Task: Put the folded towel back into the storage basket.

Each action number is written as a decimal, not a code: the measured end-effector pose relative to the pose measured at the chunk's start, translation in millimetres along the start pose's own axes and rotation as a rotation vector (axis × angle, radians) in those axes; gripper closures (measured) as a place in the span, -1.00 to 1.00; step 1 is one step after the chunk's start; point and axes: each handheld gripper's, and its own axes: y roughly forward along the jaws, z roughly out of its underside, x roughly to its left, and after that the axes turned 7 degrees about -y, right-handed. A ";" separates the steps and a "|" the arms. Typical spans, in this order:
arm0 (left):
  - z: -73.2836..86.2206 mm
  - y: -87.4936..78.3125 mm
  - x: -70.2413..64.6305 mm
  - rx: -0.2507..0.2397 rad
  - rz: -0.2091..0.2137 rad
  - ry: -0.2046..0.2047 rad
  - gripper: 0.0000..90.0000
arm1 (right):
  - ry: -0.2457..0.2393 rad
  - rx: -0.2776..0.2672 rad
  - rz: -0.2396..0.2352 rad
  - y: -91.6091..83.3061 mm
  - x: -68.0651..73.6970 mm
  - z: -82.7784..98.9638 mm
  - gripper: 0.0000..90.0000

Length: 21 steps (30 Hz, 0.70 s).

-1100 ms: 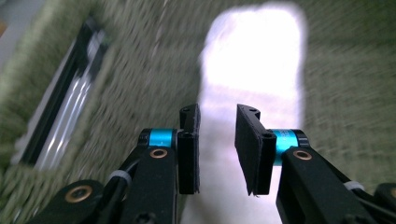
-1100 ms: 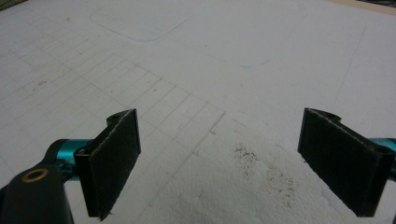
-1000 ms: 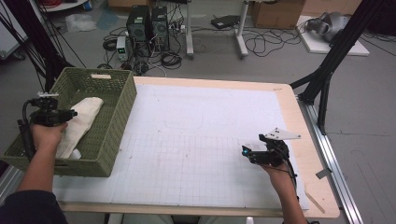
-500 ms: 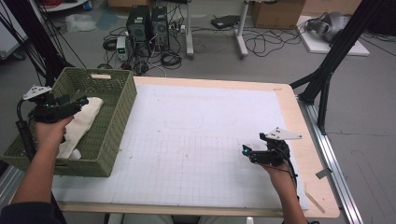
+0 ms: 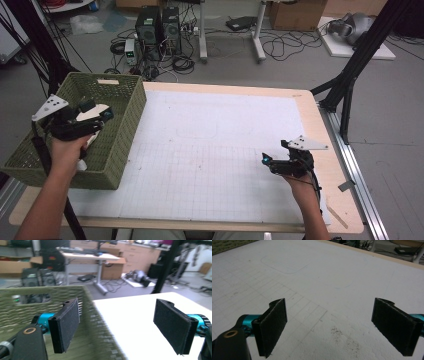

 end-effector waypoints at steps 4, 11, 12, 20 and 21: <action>7.2 7.6 -21.8 0.014 0.055 0.019 -0.52 | 0.012 -0.013 0.006 -2.8 -1.3 -0.3 -0.73; 14.7 25.8 -60.8 0.040 0.136 0.058 -0.50 | 0.013 -0.020 0.010 -4.9 -3.2 0.3 -0.72; 14.7 28.8 -65.5 0.045 0.147 0.056 -0.50 | 0.015 -0.020 0.010 -5.2 -3.4 0.5 -0.72; 17.4 48.5 -93.2 0.080 0.194 0.087 -0.50 | 0.027 -0.020 0.013 -6.7 -5.8 1.9 -0.72; 19.5 50.6 -96.1 0.081 0.193 0.089 -0.50 | 0.028 -0.020 0.014 -7.0 -5.8 2.0 -0.72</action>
